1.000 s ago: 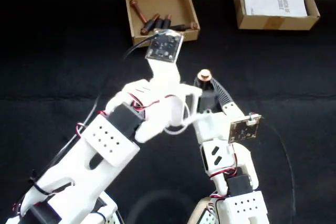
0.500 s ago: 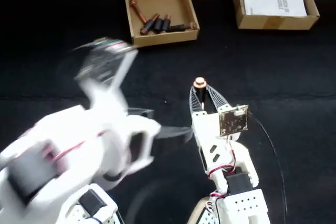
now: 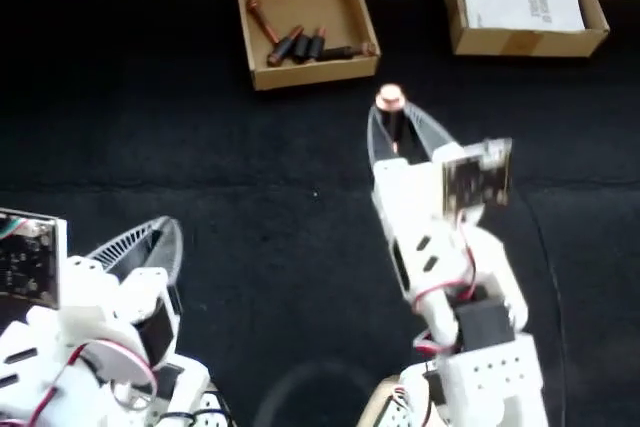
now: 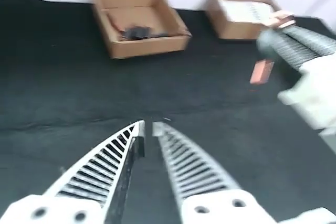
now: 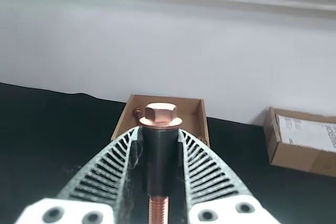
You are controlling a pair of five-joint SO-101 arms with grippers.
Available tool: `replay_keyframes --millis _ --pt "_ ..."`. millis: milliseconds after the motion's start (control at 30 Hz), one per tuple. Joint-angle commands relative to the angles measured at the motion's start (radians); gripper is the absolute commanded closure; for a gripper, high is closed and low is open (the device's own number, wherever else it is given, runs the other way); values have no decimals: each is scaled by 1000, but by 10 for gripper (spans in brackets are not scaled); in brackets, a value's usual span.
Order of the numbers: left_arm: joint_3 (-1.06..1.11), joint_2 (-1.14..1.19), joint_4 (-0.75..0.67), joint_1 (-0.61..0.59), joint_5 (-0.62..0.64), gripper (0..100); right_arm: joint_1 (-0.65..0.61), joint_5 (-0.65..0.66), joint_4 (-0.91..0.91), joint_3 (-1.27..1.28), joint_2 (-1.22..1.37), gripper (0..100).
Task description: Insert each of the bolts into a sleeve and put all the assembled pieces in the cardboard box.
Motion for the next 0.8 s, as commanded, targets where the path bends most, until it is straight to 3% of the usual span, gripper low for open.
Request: replay_keyframes --millis 0,233,433,600,767 --pt "242 -116 -178 -105 -12 987 -5 5 59 -326 226 991" --pt "826 -424 -692 -200 -15 991 -31 3 217 -750 639 991" --pt "1132 -404 -1066 -223 -12 991 -71 55 229 -1024 891 991" --pt "1273 -401 -1221 -223 -12 991 -107 319 209 -1190 1052 991" --pt "1271 -401 -1223 -223 -11 991 -133 385 101 -1267 1211 991"
